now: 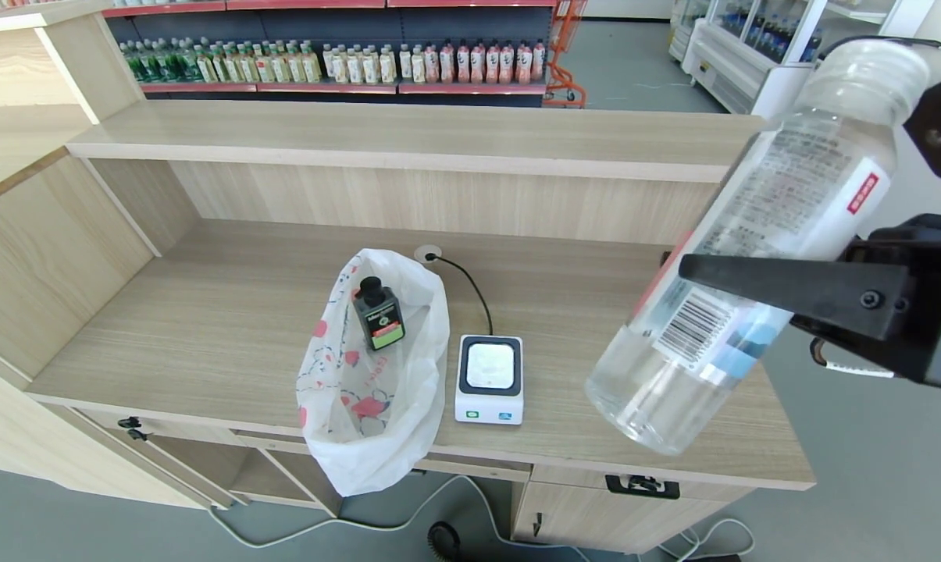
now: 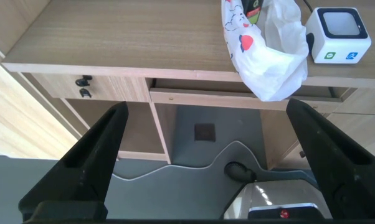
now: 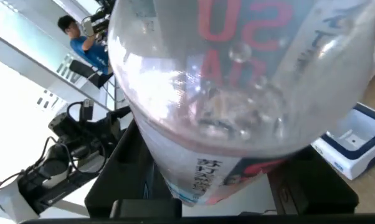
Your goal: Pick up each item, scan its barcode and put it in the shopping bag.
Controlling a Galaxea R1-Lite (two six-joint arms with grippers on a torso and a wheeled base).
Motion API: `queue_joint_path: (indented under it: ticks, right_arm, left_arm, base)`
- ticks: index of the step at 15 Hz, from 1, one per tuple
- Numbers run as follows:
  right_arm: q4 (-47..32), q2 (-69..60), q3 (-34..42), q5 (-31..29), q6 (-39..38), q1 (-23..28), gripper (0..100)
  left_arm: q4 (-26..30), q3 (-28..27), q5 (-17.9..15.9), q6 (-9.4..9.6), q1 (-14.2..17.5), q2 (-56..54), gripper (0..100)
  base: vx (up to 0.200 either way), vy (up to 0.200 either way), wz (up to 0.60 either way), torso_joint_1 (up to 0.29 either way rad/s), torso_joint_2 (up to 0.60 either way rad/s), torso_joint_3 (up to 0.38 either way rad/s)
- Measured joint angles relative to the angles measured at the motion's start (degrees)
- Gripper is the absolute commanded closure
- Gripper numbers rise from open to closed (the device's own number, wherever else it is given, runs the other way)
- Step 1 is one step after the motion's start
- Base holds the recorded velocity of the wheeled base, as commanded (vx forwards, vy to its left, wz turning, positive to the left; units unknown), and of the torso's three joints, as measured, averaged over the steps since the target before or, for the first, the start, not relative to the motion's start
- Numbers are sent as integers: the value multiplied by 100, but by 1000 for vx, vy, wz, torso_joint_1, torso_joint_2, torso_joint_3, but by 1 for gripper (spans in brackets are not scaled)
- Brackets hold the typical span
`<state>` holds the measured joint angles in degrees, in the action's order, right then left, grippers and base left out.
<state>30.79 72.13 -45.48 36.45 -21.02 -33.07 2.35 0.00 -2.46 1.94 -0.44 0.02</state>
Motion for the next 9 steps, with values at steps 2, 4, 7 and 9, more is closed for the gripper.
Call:
queue_joint_path:
  ticks: [2,4,7,9]
  right_arm:
    - [-433,-140,-49,411,0,-49,100]
    - [-677,-301,-126,802,2,-112,100]
    - [-696,-402,-252,874,-63,-210,100]
    - [-773,-428,-399,1006,-332,-291,100]
  left_arm:
    - [0,0,0,0,0,0,0]
    - [0,0,1,0,0,0,0]
    - [2,0,0,0,0,0,0]
    - [2,0,1,-2,0,0,0]
  base:
    - [0,0,0,0,0,0]
    - [0,0,0,0,0,0]
    - [0,0,0,0,0,0]
    - [0,0,0,0,0,0]
